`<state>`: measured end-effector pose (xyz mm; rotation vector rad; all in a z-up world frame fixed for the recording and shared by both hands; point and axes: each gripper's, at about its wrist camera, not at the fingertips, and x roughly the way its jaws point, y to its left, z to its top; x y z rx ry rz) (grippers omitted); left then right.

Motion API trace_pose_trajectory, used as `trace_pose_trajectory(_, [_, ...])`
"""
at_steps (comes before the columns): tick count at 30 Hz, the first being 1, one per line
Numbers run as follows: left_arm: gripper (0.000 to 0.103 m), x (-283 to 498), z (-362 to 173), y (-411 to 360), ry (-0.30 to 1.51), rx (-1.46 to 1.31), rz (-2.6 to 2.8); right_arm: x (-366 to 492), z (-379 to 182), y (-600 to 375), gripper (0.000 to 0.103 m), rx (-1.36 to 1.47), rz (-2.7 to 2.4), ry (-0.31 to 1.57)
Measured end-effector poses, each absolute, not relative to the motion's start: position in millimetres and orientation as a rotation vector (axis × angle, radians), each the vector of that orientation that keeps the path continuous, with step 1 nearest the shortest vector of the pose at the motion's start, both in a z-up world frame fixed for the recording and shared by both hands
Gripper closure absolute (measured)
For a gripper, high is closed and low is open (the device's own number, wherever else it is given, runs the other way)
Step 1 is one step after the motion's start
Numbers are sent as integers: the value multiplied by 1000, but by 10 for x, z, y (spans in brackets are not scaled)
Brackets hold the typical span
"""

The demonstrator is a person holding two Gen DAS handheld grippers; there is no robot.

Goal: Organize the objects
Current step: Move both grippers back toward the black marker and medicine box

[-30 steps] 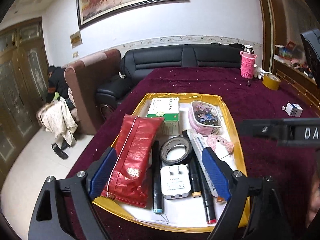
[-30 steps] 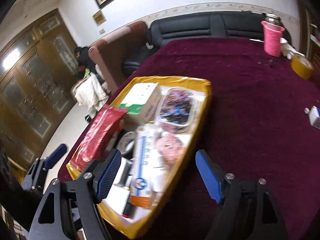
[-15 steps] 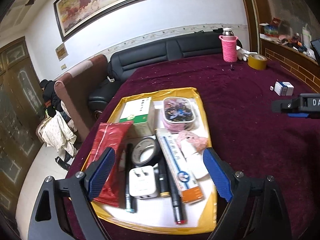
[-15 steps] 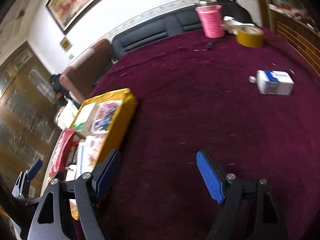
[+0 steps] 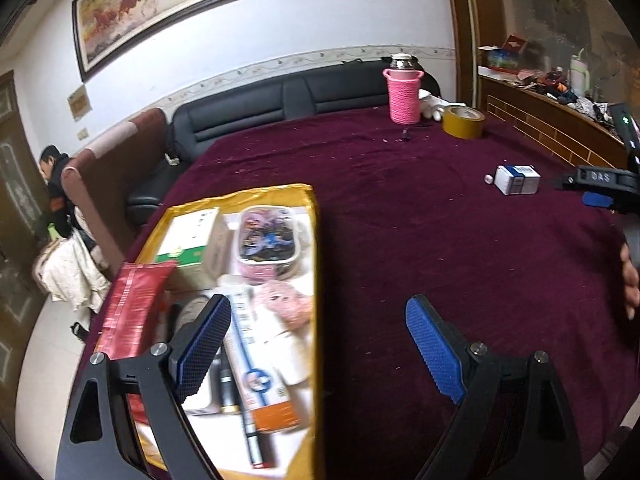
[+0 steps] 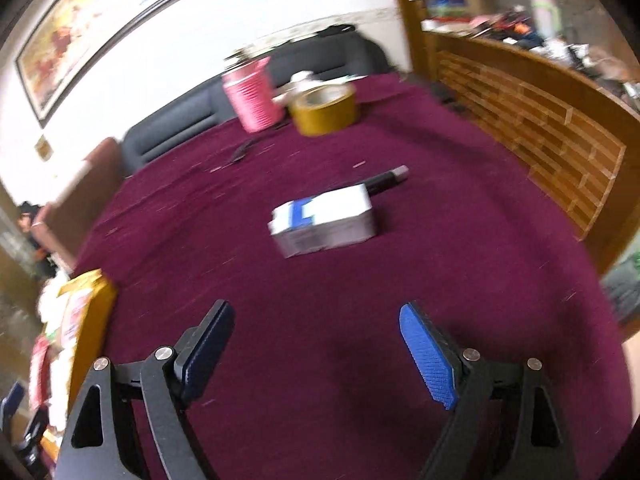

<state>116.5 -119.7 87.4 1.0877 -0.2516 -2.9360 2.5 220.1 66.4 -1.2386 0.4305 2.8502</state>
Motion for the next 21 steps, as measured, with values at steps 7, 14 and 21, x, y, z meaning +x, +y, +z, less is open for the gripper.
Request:
trace_pose_trajectory(7, [14,1033,827,-1073,-227,1132,-2966,-542,607,2297,10,-1275,2786,387])
trace_pose_trajectory(14, [14,929,741,-1068,-178,1191,-2960,-1151,416,2360,10,-1328,2578,616])
trace_pose_trajectory(21, [14,862,721,-1020,-110,1247,-2980,-1237,407,2113,22,-1407,2711,420])
